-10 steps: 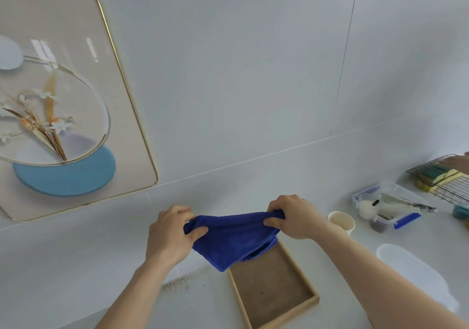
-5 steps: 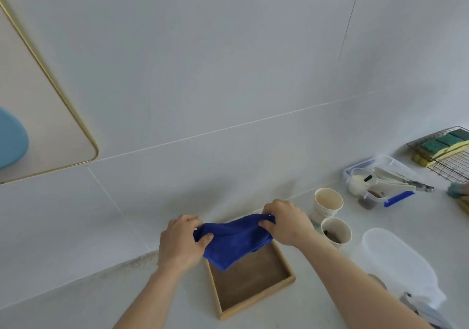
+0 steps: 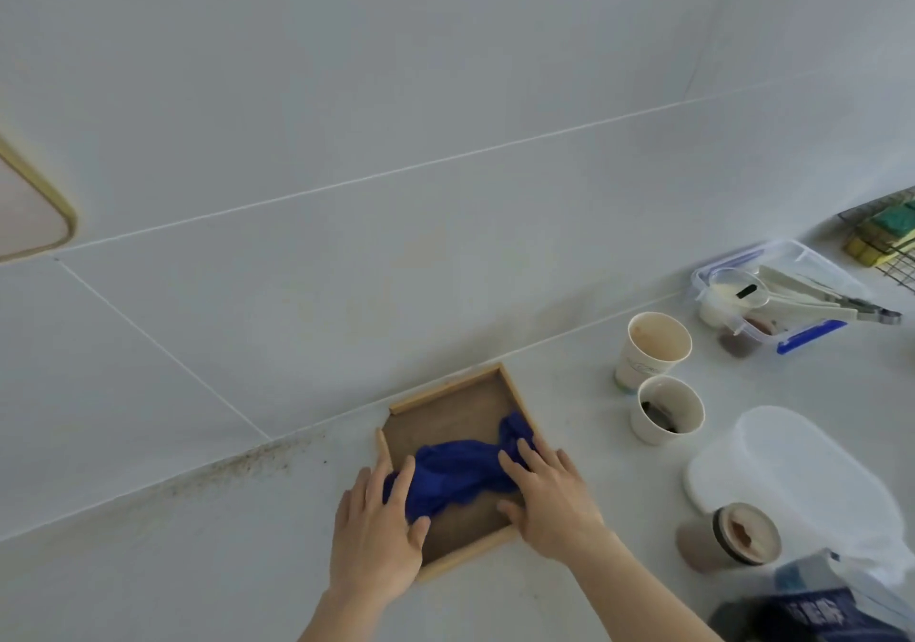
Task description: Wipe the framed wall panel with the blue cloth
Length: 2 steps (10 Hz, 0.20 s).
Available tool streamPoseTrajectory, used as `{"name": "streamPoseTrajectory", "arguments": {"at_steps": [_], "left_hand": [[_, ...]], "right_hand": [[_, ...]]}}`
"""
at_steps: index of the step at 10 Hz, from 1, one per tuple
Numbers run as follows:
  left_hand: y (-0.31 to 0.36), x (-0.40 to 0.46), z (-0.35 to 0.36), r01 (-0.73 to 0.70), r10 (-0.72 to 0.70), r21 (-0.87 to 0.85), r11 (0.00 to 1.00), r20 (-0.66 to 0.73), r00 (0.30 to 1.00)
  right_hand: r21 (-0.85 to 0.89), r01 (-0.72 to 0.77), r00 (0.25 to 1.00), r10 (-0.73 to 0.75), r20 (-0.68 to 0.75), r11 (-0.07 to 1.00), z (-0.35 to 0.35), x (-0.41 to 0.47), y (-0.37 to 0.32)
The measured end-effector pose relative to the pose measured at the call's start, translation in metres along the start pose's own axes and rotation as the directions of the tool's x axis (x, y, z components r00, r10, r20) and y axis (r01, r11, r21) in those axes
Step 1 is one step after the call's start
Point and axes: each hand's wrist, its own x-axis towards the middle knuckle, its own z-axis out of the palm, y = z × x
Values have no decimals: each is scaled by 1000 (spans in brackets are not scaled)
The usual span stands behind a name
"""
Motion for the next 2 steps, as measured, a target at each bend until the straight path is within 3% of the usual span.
{"name": "streamPoseTrajectory", "arguments": {"at_steps": [1, 2], "left_hand": [[-4, -3, 2, -5, -7, 128, 992, 93, 996], [-8, -7, -7, -13, 0, 182, 983, 71, 997]], "right_hand": [[-68, -20, 999, 23, 44, 997, 9, -5, 1], [-90, -44, 999, 46, 18, 995, 3, -9, -6]]}}
